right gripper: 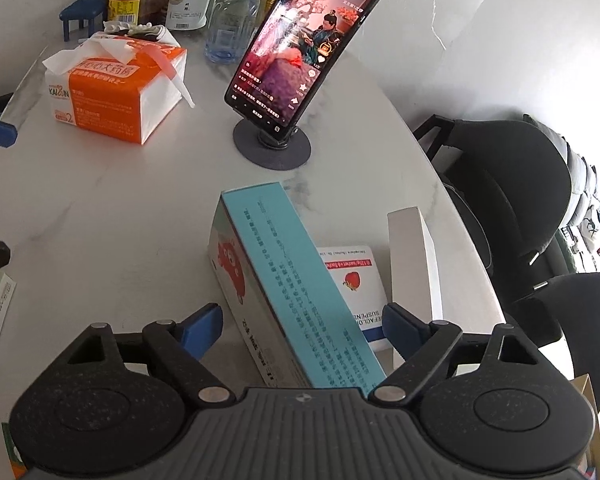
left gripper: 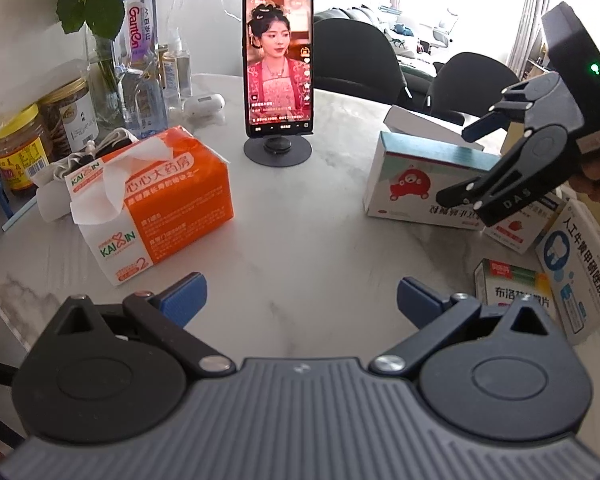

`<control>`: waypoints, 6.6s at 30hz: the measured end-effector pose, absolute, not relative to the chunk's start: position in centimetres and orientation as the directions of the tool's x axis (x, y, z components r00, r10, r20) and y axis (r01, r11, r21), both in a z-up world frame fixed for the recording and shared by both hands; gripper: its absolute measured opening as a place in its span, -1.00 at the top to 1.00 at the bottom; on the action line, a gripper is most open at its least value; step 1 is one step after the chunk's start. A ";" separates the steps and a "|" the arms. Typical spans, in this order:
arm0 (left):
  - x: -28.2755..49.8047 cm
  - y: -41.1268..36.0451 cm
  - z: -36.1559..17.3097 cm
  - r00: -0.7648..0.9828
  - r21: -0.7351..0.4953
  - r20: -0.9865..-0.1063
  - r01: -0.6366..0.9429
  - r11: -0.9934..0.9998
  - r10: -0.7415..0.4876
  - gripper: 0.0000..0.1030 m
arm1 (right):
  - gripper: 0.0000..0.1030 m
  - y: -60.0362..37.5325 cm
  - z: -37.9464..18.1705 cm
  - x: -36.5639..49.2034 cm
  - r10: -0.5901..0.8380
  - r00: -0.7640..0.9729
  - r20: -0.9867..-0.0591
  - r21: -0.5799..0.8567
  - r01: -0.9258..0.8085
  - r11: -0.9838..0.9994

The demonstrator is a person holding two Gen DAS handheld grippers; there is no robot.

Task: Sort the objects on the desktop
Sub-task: 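Lower the right gripper around the teal-and-white cartoon box and close it, then lift the teal box with the right gripper toward the beige box, then carry the teal box with the right gripper over the beige box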

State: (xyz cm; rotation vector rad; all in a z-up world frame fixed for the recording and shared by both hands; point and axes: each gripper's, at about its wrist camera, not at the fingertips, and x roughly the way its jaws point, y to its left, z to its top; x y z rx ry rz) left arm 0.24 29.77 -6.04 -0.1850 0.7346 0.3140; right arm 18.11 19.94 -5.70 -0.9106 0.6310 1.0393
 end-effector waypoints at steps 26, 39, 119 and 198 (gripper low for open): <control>0.5 29.4 -6.2 0.698 -0.059 -0.689 -0.324 0.944 0.196 -1.00 | -0.45 21.5 -6.8 19.1 0.420 0.417 -0.806 -0.344 -0.907 0.242; 0.9 29.2 -6.4 0.693 -0.052 -0.695 -0.317 0.947 0.193 -1.00 | -0.36 21.7 -6.4 19.2 0.434 0.417 -0.799 -0.335 -0.907 0.254; 1.6 26.6 -6.9 0.716 -0.075 -0.688 -0.233 0.969 0.119 -1.00 | 0.21 3.0 5.0 23.0 0.554 0.507 -0.660 0.167 -0.620 0.767; 4.9 26.1 -9.5 0.644 -0.046 -0.755 -0.242 0.969 0.125 -1.00 | 0.19 -0.8 -5.1 32.4 0.315 0.568 -0.760 0.074 -0.406 0.911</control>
